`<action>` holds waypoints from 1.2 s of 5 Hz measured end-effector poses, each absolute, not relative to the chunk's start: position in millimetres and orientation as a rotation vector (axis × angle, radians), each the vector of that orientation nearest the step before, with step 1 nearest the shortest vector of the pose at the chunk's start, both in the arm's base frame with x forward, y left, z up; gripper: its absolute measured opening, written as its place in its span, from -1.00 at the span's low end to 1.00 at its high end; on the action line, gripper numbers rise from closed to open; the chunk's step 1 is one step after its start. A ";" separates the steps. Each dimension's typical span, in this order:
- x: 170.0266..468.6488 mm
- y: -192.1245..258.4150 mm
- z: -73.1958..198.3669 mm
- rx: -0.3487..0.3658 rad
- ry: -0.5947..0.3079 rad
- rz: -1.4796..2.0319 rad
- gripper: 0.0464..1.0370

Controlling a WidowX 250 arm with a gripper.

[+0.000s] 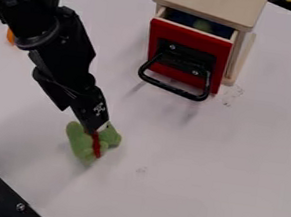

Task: Closed the drawer

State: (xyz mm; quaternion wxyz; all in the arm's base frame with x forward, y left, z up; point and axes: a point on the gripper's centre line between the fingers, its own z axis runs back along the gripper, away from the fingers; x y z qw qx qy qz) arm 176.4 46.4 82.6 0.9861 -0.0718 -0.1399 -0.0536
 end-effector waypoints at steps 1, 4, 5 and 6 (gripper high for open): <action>173.9 45.1 79.8 -0.149 -0.271 -0.107 0.92; 224.3 42.2 78.7 -0.035 -0.270 -0.013 0.92; 242.3 34.1 78.2 0.028 -0.286 0.085 0.92; 270.4 19.4 77.1 0.067 -0.309 0.218 0.92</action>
